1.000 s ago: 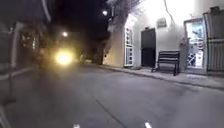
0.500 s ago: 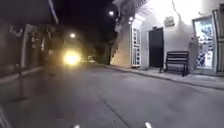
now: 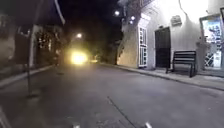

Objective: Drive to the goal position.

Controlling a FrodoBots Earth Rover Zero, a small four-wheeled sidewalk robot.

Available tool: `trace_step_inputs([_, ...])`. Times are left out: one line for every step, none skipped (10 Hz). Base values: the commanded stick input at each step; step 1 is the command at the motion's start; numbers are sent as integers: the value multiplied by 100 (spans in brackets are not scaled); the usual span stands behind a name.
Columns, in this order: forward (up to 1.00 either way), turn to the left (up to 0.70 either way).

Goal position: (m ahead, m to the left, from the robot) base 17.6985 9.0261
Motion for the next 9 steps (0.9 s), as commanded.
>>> trace_step_inputs([0, 0])
trace_step_inputs([46, 0])
trace_step_inputs([70, 0])
trace_step_inputs([70, 0])
trace_step_inputs([70, 0])
trace_step_inputs([70, 0])
trace_step_inputs([70, 0])
trace_step_inputs([70, 16])
trace_step_inputs([70, 32])
